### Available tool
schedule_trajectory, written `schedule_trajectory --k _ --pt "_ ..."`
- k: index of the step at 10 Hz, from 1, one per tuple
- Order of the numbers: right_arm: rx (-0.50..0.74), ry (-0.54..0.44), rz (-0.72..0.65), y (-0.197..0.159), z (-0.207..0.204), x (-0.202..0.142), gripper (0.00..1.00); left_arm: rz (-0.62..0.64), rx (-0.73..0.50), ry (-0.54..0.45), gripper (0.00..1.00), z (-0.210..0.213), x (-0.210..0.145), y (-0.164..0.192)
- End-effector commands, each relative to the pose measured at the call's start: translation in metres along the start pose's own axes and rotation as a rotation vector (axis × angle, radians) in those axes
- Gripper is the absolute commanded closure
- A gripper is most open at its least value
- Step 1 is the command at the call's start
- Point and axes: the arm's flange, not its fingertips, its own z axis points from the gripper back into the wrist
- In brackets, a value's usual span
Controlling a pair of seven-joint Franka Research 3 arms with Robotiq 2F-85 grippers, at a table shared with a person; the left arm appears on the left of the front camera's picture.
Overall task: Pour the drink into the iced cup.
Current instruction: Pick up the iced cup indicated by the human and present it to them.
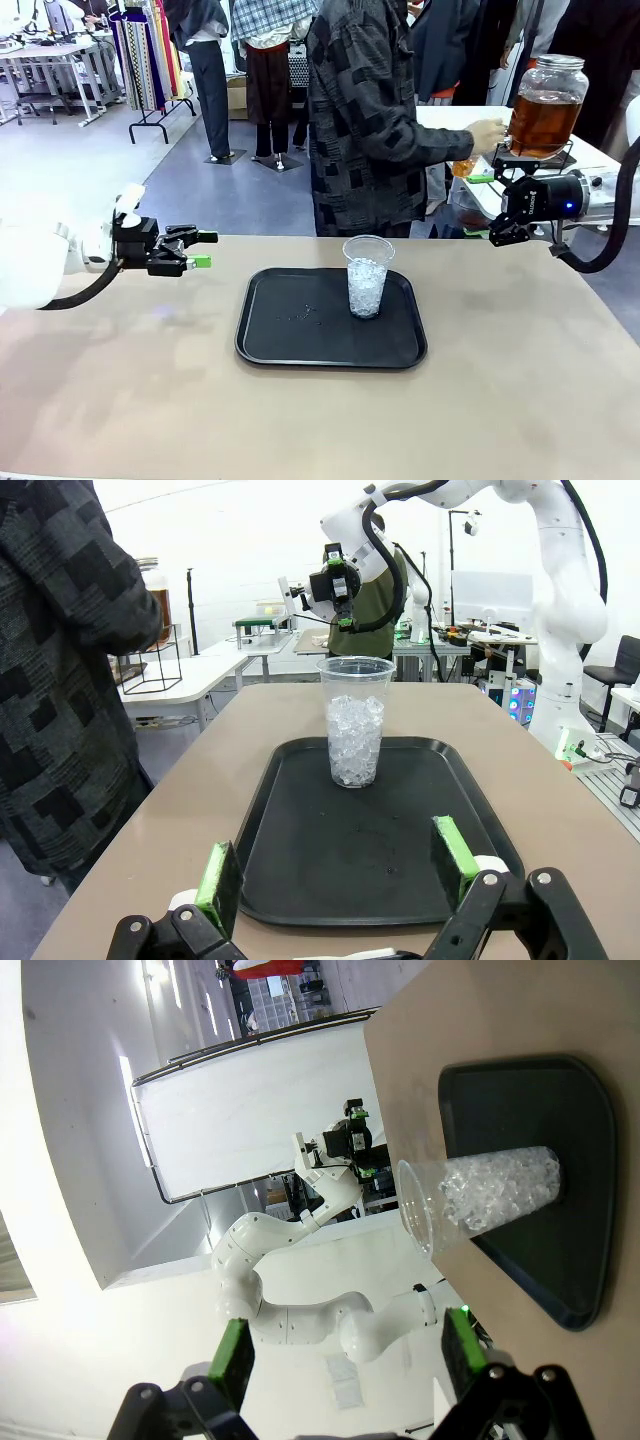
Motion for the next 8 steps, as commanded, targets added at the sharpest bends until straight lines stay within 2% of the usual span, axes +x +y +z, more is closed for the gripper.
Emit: schedule_trajectory --k 1,8 --pt "-0.003 -0.005 0.005 0.0015 -0.0001 0.0007 0.0 -0.002 -0.001 0.0 0.0 -0.0009 0.0018 -0.0001" --pt "-0.003 -0.005 0.005 0.0015 -0.0001 0.0007 0.0 -0.002 -0.001 0.0 0.0 -0.0009 0.0018 -0.0001"
